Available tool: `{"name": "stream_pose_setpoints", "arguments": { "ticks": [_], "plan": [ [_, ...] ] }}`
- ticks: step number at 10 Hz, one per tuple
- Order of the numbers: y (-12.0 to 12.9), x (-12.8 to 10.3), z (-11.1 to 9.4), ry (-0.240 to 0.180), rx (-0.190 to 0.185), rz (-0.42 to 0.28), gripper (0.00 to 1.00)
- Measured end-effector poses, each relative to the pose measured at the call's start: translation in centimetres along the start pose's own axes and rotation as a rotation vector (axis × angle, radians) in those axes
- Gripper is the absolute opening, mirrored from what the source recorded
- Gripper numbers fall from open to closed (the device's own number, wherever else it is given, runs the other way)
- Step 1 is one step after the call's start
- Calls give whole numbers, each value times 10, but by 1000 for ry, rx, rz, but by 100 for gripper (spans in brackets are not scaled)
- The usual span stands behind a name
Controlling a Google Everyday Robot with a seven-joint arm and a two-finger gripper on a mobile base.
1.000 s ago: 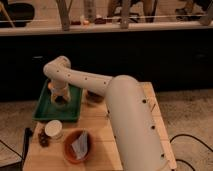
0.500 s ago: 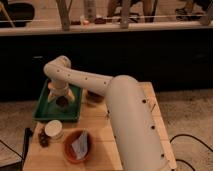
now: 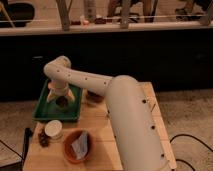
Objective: Stack cups into tray
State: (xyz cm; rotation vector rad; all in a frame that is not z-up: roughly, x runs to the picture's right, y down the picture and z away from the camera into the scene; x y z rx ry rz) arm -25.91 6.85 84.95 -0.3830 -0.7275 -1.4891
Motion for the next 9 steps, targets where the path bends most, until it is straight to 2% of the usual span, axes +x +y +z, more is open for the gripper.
{"name": "stream_pose_setpoints", "arguments": {
  "ticks": [4,9],
  "plan": [
    [0,0,-3,5,2,-2,80],
    [-1,2,-11,32,7,-27,80]
  ]
}}
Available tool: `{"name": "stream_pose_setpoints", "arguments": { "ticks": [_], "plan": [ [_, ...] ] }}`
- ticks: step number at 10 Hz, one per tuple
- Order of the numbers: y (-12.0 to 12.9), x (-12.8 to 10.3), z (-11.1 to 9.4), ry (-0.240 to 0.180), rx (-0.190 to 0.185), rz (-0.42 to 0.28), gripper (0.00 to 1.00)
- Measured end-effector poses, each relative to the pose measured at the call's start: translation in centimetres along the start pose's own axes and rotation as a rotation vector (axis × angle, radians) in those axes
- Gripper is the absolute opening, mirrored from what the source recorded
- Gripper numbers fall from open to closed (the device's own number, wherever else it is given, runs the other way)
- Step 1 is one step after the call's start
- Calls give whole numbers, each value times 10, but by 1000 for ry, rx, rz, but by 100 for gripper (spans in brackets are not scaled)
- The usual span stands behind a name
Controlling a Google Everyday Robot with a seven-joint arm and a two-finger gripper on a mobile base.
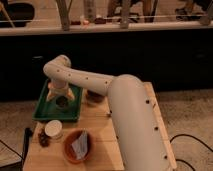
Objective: Stack cups into tray
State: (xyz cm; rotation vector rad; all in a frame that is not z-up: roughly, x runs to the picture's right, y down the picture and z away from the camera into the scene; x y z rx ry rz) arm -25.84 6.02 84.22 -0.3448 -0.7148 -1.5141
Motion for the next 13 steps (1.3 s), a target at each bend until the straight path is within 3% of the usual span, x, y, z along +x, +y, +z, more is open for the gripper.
{"name": "stream_pose_setpoints", "arguments": {
  "ticks": [6,13],
  "plan": [
    [-6,3,-5,6,30,-22,80],
    [-6,3,-5,6,30,-22,80]
  ]
}}
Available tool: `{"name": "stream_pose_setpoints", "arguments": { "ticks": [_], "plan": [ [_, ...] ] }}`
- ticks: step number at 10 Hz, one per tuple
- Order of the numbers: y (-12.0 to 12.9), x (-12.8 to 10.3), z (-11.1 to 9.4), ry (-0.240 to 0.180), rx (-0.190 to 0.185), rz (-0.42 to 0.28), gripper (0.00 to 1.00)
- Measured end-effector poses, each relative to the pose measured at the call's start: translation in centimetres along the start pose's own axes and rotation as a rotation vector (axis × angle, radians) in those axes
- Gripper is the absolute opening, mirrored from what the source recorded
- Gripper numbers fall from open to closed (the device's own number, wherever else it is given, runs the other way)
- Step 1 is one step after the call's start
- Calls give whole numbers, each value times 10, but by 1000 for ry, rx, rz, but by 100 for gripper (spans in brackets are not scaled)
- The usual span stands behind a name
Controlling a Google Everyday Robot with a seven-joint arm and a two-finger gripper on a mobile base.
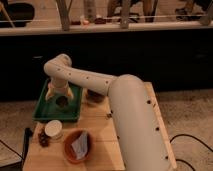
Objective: Stack cups into tray
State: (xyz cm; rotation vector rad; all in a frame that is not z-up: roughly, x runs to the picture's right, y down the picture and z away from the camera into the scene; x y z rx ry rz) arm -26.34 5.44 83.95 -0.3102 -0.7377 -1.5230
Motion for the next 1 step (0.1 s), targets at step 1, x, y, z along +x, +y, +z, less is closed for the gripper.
{"name": "stream_pose_setpoints", "arguments": {
  "ticks": [1],
  "plan": [
    [0,0,0,0,0,0,80]
  ]
}}
